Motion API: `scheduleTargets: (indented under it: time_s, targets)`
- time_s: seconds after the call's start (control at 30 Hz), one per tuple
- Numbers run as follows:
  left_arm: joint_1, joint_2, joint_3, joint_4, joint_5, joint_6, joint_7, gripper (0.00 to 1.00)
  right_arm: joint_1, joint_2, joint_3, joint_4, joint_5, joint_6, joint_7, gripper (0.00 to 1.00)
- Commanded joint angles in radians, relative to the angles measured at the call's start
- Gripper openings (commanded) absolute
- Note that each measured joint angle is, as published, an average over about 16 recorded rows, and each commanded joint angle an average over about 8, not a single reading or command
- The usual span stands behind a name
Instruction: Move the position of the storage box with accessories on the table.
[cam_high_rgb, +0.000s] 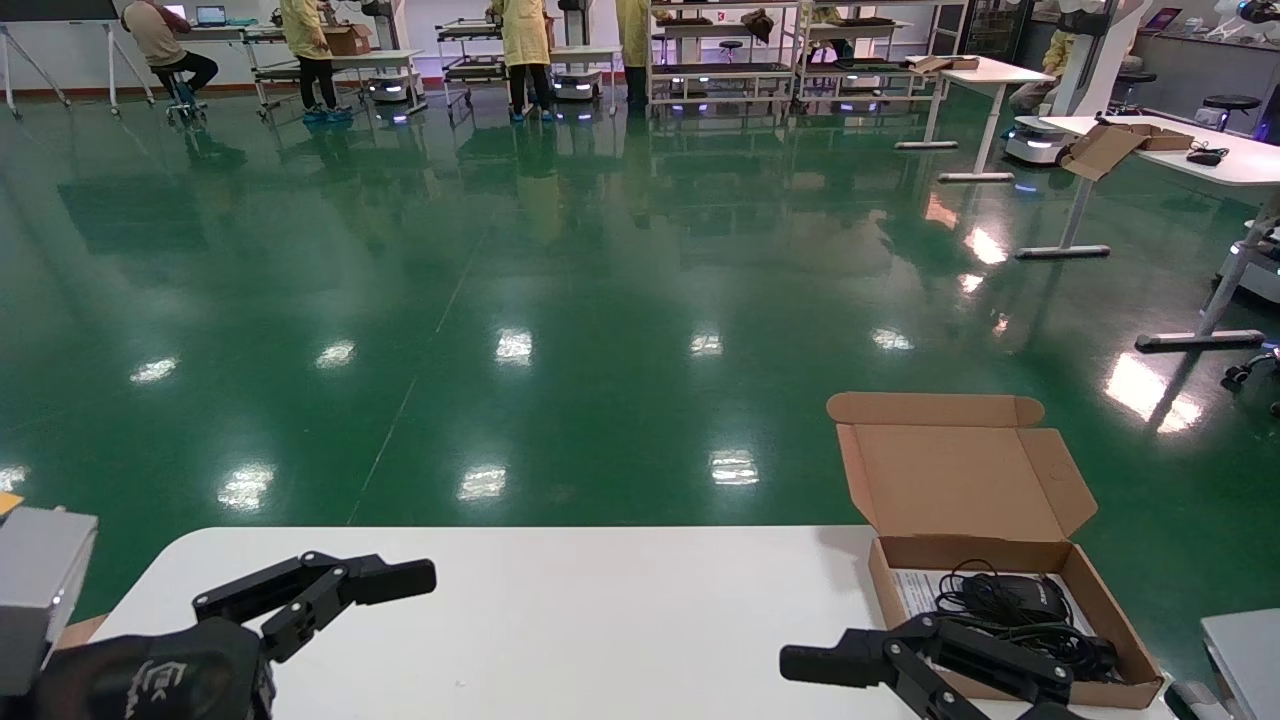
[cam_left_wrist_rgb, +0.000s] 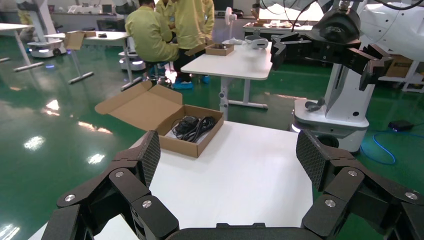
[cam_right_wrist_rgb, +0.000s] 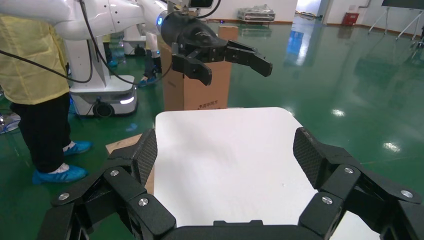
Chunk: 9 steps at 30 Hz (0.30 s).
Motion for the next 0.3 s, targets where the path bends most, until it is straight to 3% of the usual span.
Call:
scheduleTargets:
  time_s: [0.03, 0.3]
  targets:
    - [0.000, 0.000, 0.000, 0.000, 0.000, 0.000, 0.000, 1.00, 0.001, 0.000, -0.001, -0.001, 0.000, 0.001, 0.000, 1.00]
    - [0.000, 0.000, 0.000, 0.000, 0.000, 0.000, 0.000, 1.00, 0.002, -0.001, -0.002, -0.003, 0.001, 0.002, 0.001, 1.00]
